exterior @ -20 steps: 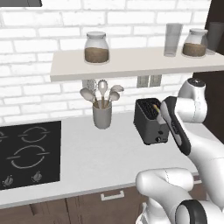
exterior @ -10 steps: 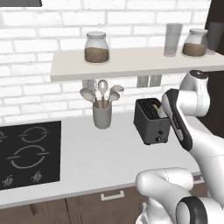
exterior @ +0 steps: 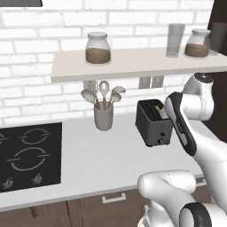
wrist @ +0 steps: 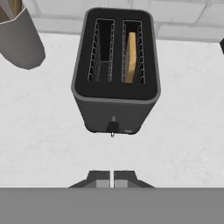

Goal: Start the toaster. Once the lever pops up, take the bread to the plate on the dining counter.

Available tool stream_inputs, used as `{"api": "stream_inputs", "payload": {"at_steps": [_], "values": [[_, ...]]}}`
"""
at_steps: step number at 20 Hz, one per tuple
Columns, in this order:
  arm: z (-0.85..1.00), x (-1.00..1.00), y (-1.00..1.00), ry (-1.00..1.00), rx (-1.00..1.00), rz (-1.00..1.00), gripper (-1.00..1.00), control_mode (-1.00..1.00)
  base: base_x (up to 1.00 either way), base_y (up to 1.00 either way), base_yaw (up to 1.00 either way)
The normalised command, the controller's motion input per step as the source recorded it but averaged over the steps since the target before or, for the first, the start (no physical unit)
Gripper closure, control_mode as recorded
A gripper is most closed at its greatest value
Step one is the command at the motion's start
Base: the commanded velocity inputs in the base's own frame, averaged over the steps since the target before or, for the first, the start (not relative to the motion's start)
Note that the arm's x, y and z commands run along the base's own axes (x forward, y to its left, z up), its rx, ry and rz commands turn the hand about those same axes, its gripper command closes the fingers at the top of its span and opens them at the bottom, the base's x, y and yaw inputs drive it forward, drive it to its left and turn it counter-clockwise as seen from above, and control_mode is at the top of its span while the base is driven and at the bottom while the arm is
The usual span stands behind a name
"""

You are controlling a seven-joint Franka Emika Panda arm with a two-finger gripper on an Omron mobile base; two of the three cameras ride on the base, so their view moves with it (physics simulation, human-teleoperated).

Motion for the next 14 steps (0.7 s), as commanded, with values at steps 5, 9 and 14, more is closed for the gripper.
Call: {"api": "stream_inputs", "payload": {"at_steps": [5, 9, 14], "values": [[-0.03, 0.08, 0.00, -0.02, 0.00, 0.00, -1.00, -1.00, 0.00, 0.00, 0.00], [0.00, 0.07, 0.00, 0.00, 0.00, 0.00, -1.00, -1.00, 0.00, 0.00, 0.00], [-0.03, 0.00, 0.00, 0.00, 0.00, 0.00, -1.00, -1.00, 0.00, 0.00, 0.00]]}}
